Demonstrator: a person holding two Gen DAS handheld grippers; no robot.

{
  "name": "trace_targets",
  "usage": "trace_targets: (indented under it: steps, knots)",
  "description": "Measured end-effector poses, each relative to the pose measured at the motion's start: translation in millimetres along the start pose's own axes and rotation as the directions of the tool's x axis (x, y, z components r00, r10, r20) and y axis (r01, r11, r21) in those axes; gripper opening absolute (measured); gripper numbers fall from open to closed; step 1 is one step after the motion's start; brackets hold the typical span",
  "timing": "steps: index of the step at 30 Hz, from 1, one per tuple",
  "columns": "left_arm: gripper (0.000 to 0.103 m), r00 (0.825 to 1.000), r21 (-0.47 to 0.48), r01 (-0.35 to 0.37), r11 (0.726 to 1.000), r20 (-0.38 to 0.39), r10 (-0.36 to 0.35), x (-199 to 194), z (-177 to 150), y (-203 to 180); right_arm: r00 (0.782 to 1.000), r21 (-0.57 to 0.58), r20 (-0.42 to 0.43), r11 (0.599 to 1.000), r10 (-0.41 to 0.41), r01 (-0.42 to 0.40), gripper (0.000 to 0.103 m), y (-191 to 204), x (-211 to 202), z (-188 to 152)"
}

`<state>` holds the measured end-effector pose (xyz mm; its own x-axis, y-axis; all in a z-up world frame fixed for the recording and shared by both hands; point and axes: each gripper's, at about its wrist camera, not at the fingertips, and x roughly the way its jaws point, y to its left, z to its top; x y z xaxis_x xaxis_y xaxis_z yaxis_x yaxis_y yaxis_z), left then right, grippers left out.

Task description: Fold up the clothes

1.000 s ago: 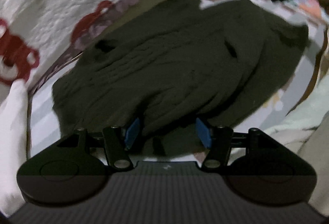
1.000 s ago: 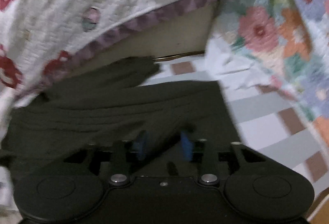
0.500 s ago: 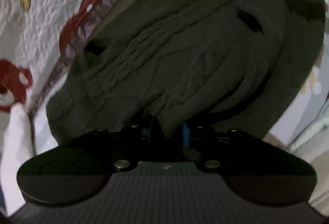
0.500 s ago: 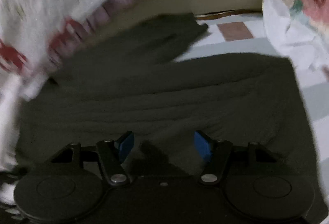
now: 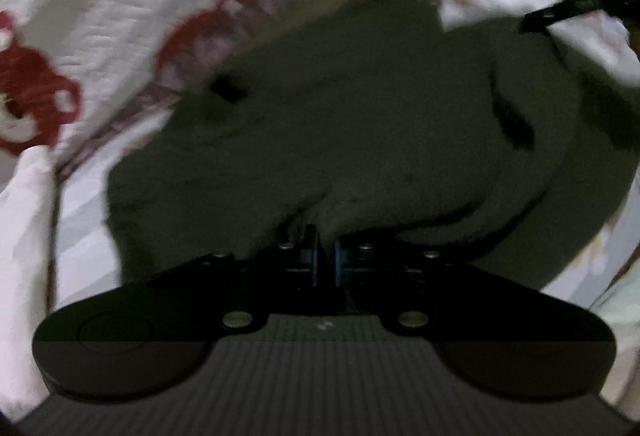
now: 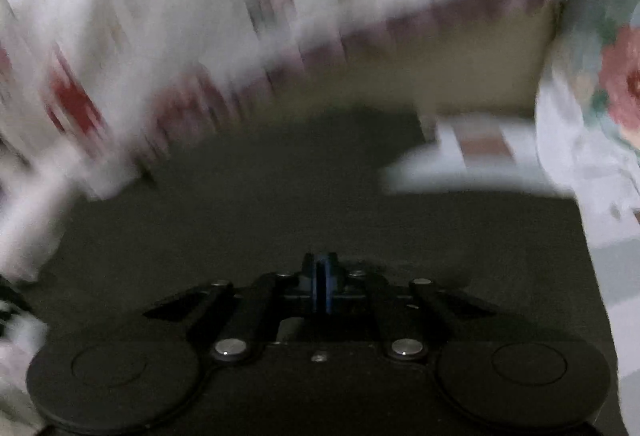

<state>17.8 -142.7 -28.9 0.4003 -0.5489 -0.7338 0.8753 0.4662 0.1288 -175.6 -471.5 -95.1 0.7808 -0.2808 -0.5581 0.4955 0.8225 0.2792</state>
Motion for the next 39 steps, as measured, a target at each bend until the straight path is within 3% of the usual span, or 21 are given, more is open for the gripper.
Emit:
trace_targets:
  steps: [2,4,6,8,11,13,15,17,19,22,23,24,25,27,29,31,32,36,37,38,39]
  knots:
    - [0.006,1.0,-0.046,-0.005,0.999,0.022,0.006,-10.6,1.4,7.6,0.985,0.06,0.152,0.994,0.08,-0.09,0.001,-1.6,-52.6,12.5]
    - [0.005,0.999,-0.125,-0.018,0.992,0.045,0.024,-40.3,-14.1,23.7,0.961,0.106,0.246,0.983,0.123,-0.153,0.001,-7.3,-100.4,12.4]
    - [0.005,0.999,-0.191,-0.016,0.982,0.047,0.025,-67.9,-34.2,38.2,0.969,0.188,0.218,0.97,0.113,-0.156,0.001,-18.5,-133.7,0.3]
    - [0.005,1.0,-0.241,-0.009,0.97,0.009,0.011,-81.6,-58.6,47.7,0.993,0.203,0.104,0.976,0.058,-0.079,0.001,-24.7,-146.6,-24.6]
    - [0.004,0.992,-0.269,-0.072,0.961,-0.12,0.041,-72.0,-96.4,51.5,0.994,0.125,-0.101,0.991,-0.039,0.052,0.007,-22.8,-130.1,-60.6]
    - [0.004,0.975,-0.278,-0.131,0.952,-0.207,0.074,-62.5,-119.6,53.5,0.991,0.165,-0.135,0.986,0.017,0.006,0.009,-22.3,-115.1,-69.7]
    - [0.005,0.972,-0.358,-0.155,0.921,-0.223,0.077,-61.8,-131.3,65.1,0.985,0.202,-0.15,0.978,0.083,-0.051,0.018,-19.4,-96.5,-68.2]
    - [0.007,0.976,-0.424,-0.152,0.893,-0.209,0.067,-65.5,-137.1,73.4,0.981,0.148,-0.162,0.986,0.105,-0.081,0.054,-3.9,-72.1,-54.4]
    - [0.008,0.983,-0.458,-0.132,0.879,-0.177,0.056,-69.8,-134.0,78.1,0.979,0.091,-0.164,0.99,0.123,-0.109,0.057,8.4,-45.6,-37.0]
    - [0.024,0.988,-0.455,-0.104,0.884,-0.147,0.041,-66.1,-120.2,80.8,0.971,0.033,-0.2,0.991,0.132,-0.128,0.07,23.2,6.1,-4.8]
    - [0.043,0.989,-0.455,-0.094,0.886,-0.141,0.032,-62.2,-115.1,81.9,0.968,0.008,-0.216,0.991,0.131,-0.132,0.073,27.9,23.3,5.4]
    - [0.051,0.99,-0.465,-0.081,0.882,-0.143,0.016,-56.6,-111.2,85.7,0.965,-0.057,-0.246,0.992,0.095,-0.112,0.073,31.8,41.6,11.6]
    - [0.051,0.989,-0.481,-0.074,0.873,-0.147,0.003,-50.6,-108.1,89.6,0.96,-0.118,-0.273,0.989,0.057,-0.093,0.073,35.3,59.7,17.5]
    - [0.051,0.986,-0.524,-0.082,0.848,-0.164,-0.006,-39.0,-106.1,99.6,0.949,-0.07,-0.313,0.997,-0.033,0.011,0.073,25.3,86.0,19.1]
    - [0.051,0.986,-0.601,-0.081,0.795,-0.167,-0.026,-28.0,-111.1,115.4,0.937,-0.001,-0.342,0.997,-0.07,0.074,0.073,14.5,102.3,17.8]
    - [0.051,0.987,-0.697,-0.037,0.716,-0.136,-0.082,-22.2,-123.0,131.4,0.94,0.004,-0.331,0.996,-0.086,0.093,0.073,15.0,99.9,8.0]
    - [0.051,0.989,-0.717,-0.014,0.696,-0.111,-0.094,-20.8,-127.7,135.4,0.941,0.006,-0.325,0.995,-0.095,0.102,0.073,15.3,98.7,3.1]
    - [0.051,0.999,-0.689,0.005,0.724,-0.028,-0.034,-25.7,-141.5,127.2,0.946,-0.03,-0.308,0.995,-0.097,0.092,0.075,26.0,91.2,-15.1]
    - [0.051,1.0,-0.683,0.009,0.731,-0.01,-0.022,-26.4,-144.5,123.9,0.95,-0.05,-0.303,0.997,-0.079,0.067,0.062,30.5,88.9,-18.0]
    - [0.051,1.0,-0.676,0.015,0.737,0.002,-0.019,-26.4,-145.3,121.9,0.959,-0.047,-0.282,0.999,-0.036,0.024,0.014,33.5,85.0,-15.7]
    - [0.051,1.0,-0.666,0.023,0.745,0.015,-0.017,-26.6,-145.5,119.9,0.965,-0.045,-0.261,0.999,0.007,-0.02,0.015,36.6,81.1,-13.5]
